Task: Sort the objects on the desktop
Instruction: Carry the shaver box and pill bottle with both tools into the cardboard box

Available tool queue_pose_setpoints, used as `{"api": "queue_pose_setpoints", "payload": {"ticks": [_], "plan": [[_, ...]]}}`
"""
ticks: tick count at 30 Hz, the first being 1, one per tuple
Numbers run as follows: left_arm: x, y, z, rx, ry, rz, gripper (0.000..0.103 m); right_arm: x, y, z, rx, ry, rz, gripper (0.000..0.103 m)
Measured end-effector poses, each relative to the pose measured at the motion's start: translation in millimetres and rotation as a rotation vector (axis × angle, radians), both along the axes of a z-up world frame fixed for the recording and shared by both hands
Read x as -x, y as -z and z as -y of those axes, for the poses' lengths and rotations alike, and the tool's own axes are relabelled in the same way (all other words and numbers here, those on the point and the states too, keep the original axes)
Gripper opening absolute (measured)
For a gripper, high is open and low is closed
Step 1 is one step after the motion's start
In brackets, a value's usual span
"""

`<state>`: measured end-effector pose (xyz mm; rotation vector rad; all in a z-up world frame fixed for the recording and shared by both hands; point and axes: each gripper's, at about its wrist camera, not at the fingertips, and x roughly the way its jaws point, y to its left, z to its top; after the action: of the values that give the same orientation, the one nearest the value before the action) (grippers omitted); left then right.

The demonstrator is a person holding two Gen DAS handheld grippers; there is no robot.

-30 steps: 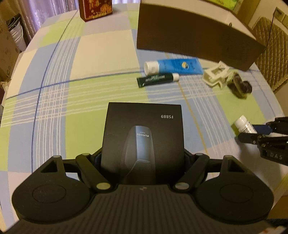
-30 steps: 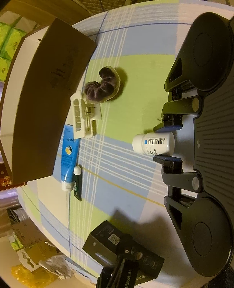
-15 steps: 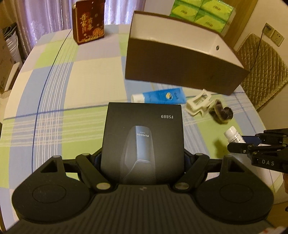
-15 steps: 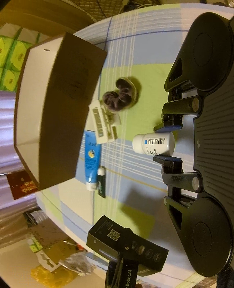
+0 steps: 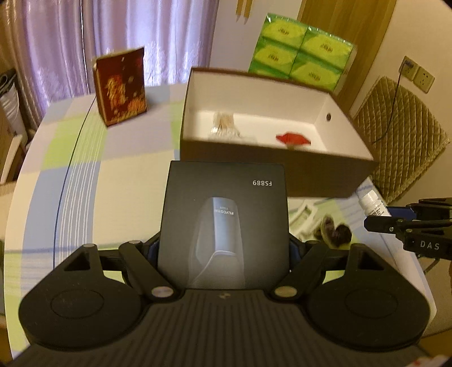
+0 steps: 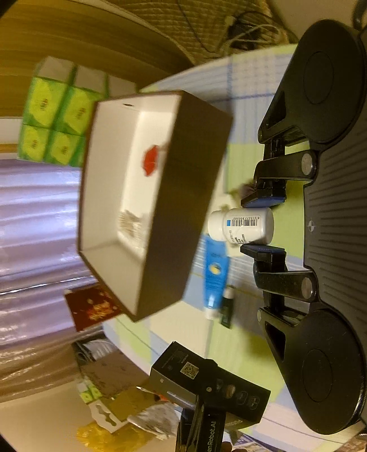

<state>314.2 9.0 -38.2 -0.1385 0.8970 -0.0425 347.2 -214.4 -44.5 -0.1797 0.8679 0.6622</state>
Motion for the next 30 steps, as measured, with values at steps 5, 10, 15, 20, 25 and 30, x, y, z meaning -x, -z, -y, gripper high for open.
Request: {"api": "queue_pose_setpoints", "payload": {"ticks": [5,10,15,20,25,30], "plan": [[-25.6,-13.7,5.5,-0.004,0.01,0.032,0.076,-16.6,-15.3,-6.3,-0.008,-0.01,0.045,0.024],[-57.1,-29.6,11.7,0.003,0.021,0.06,0.076,-37.7,-28.5,-17.8,-0.018,-0.021,0.091,0.024],[-89.0,-43.5,17.5,0.02,0.026,0.08,0.076,-65.5,-36.9,-25.4,-0.024,-0.01,0.111,0.024],[-128.0,-49.9,25.8,0.02,0.035,0.079,0.076,-98.1,-42.1,-30.2,-0.024,0.012,0.115,0.024],[-165.5,-46.3,31.4,0.02,0.043,0.059,0.076,-128.7,-41.2,-33.0,-0.013,0.036,0.111,0.024],[-196.7,-38.1,35.8,0.024,0.042,0.033,0.076,-151.6,-36.0,-34.7,-0.007,0.05,0.1,0.024]]}}
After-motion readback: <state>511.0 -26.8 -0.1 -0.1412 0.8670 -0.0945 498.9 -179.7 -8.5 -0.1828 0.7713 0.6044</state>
